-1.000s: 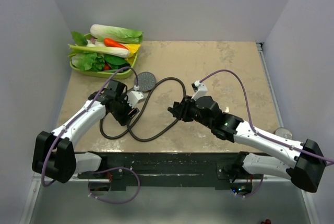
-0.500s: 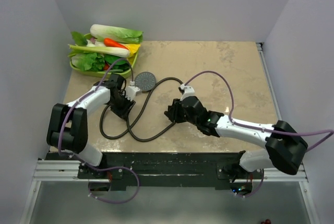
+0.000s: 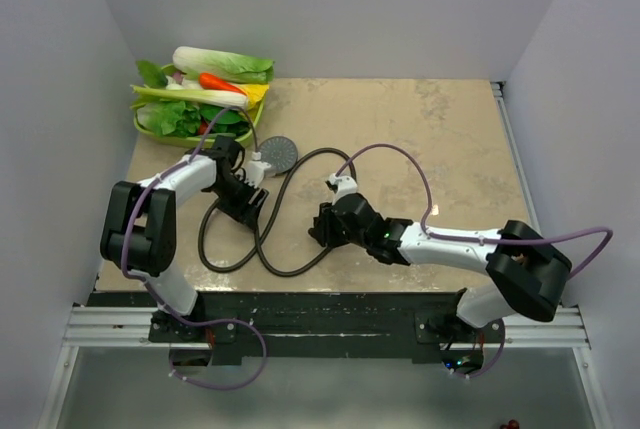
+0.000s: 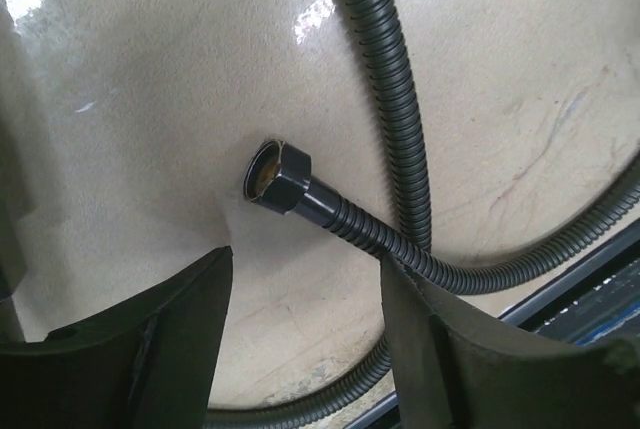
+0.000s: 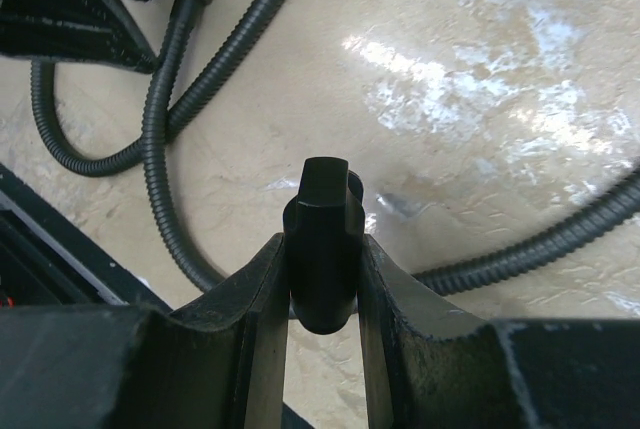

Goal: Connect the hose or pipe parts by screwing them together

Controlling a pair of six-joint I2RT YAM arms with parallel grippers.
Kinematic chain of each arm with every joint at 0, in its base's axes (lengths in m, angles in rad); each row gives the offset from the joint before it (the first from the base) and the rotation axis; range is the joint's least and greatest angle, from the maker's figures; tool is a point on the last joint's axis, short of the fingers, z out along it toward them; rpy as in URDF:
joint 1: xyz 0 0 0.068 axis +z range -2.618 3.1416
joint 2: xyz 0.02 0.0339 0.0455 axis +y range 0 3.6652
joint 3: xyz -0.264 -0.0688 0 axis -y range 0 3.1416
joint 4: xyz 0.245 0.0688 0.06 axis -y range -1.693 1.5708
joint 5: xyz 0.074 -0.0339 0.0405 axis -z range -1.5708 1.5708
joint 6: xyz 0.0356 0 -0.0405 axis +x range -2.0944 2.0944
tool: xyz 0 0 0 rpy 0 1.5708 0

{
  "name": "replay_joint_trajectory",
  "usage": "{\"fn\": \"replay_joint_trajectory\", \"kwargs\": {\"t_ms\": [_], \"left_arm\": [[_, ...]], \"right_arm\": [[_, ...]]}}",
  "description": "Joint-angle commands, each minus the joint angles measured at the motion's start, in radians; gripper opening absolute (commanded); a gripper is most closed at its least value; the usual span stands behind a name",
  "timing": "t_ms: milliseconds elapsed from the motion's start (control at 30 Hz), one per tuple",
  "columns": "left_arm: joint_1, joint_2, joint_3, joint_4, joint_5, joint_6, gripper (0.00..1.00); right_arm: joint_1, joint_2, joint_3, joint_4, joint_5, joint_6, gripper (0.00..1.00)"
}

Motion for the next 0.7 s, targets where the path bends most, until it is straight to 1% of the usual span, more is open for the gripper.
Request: {"fn": "replay_joint_trajectory", "kwargs": {"t_ms": [0,200,267,467,633,667], "left_arm": [[0.012,0.005,0.052,-0.033,0.093,-0.018,0.63],[0.029,-0.016,0.104,-0.124,0.144,0.021,0.49],[0.029,-0.015,0.11,-0.138,0.145,0.009,0.49],[0.029,0.016,0.072,-0.109,0.127,-0.049,0.5],[0.021,0.054,0.055,-0.081,0.118,-0.093,0.46],[0.018,0.067,0.055,-0.075,0.116,-0.1,0.44]], "right_arm": [[0.035,0.007,-0.006,0.061,0.02,-0.003,0.0],[0.052,0.027,-0.027,0.091,0.017,0.023,0.0],[0.056,0.029,-0.029,0.097,0.016,0.027,0.0],[0.066,0.015,-0.016,0.099,0.025,0.03,0.0],[0.072,0.01,-0.027,0.113,0.026,0.043,0.0],[0.076,0.01,-0.03,0.119,0.026,0.046,0.0]]}}
